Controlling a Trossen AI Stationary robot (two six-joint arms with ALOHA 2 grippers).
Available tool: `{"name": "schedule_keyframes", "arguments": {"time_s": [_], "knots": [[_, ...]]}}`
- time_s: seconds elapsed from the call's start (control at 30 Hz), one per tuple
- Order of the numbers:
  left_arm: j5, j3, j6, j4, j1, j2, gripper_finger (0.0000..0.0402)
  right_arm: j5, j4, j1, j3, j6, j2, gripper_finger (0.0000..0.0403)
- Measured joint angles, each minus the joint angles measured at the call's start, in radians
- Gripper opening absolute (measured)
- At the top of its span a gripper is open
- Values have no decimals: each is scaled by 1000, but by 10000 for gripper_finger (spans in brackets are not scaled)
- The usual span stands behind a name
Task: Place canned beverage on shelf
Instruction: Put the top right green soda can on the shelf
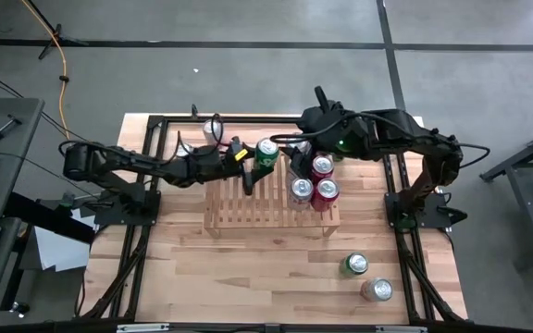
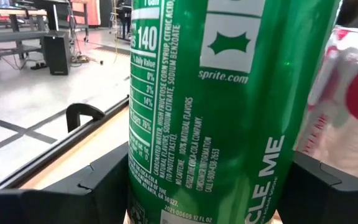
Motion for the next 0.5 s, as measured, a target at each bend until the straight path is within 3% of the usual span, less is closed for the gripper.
{"name": "schedule_keyframes", "arguments": {"time_s": [0.5], "knots": [[0, 72, -10, -6, 23, 111, 285, 0, 4, 20, 0, -1, 1, 348]]}}
